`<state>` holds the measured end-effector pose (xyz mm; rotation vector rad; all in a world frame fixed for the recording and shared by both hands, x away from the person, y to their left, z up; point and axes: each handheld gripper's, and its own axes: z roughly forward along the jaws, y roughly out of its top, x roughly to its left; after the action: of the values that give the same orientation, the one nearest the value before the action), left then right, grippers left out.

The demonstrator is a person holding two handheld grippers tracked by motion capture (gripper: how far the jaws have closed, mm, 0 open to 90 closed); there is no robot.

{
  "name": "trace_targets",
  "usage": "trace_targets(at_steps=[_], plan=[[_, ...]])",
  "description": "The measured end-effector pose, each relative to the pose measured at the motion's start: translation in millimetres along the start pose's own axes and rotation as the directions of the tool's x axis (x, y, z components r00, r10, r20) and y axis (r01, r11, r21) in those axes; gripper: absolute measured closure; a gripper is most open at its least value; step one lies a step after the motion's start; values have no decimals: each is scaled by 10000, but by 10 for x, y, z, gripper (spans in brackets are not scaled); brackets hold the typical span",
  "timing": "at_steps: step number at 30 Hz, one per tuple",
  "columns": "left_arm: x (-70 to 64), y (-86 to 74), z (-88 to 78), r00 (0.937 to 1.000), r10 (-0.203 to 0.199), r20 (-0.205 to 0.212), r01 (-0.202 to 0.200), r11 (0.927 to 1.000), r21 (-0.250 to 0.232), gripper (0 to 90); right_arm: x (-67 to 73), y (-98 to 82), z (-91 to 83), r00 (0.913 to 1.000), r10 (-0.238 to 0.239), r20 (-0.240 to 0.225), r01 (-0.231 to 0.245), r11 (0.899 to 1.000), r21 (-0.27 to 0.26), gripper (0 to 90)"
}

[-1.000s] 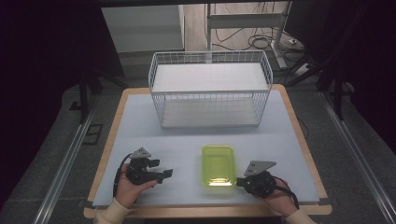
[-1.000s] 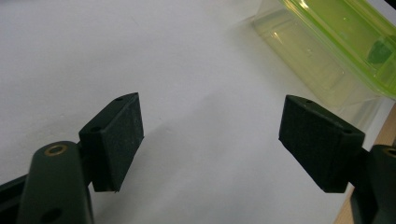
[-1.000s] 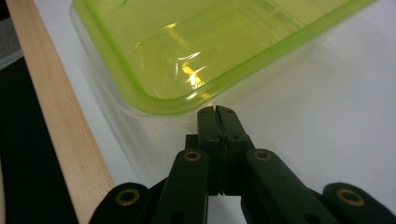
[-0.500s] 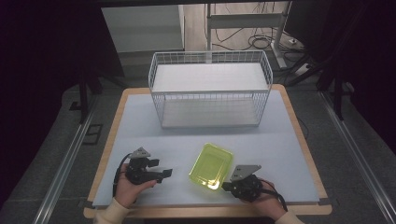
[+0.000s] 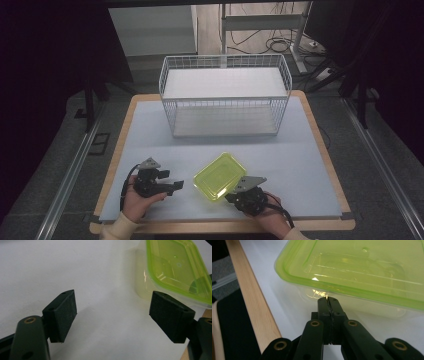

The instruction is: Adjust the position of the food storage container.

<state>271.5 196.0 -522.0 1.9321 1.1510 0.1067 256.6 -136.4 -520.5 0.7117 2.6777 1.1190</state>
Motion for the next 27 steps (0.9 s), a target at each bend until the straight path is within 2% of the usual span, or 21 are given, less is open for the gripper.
trace_targets(at_steps=[5,8,12,17,18,21,22,23,24,25,26,27], plan=[[23,-3,-16,9999,-96,-39,96,9999,-56,214,76,53,103,9999,-136,27,137,9999,-26,900],[27,-3,-21,9999,-96,-33,95,9999,-62,214,77,53,105,9999,-139,35,139,9999,-30,900],[25,-3,-25,9999,-152,-42,152,9998,-84,216,37,43,32,10000,-10,87,12,9997,-224,900],[20,-1,-47,9998,-202,-36,201,9997,-144,221,-48,-12,-168,9995,196,254,-181,9980,-599,900],[25,-6,-55,9998,-200,-45,199,9997,-154,227,-118,-66,-283,9985,316,453,-282,9969,-739,900],[37,-16,-66,9995,-302,-84,301,9995,-121,233,-262,-153,-479,9938,711,860,-621,9928,-1028,900],[37,-16,-66,9995,-302,-84,301,9995,-121,234,-262,-153,-479,9938,711,860,-621,9928,-1028,900],[43,-20,-71,9993,-351,-116,349,9993,-141,235,-372,-210,-603,9868,954,1305,-793,9891,-1238,890],[43,-20,-71,9993,-351,-116,349,9993,-141,238,-372,-210,-603,9868,954,1305,-793,9891,-1238,890],[44,-21,-74,9992,-366,-141,364,9992,-154,238,-437,-242,-658,9824,1052,1545,-850,9876,-1322,889],[43,-20,-76,9992,-387,-137,385,9991,-171,243,-569,-306,-749,9716,1465,1858,-1191,9813,-1511,890],[42,-18,-76,9992,-379,-139,376,9991,-172,243,-569,-306,-749,9716,1465,1858,-1191,9813,-1511,890]])
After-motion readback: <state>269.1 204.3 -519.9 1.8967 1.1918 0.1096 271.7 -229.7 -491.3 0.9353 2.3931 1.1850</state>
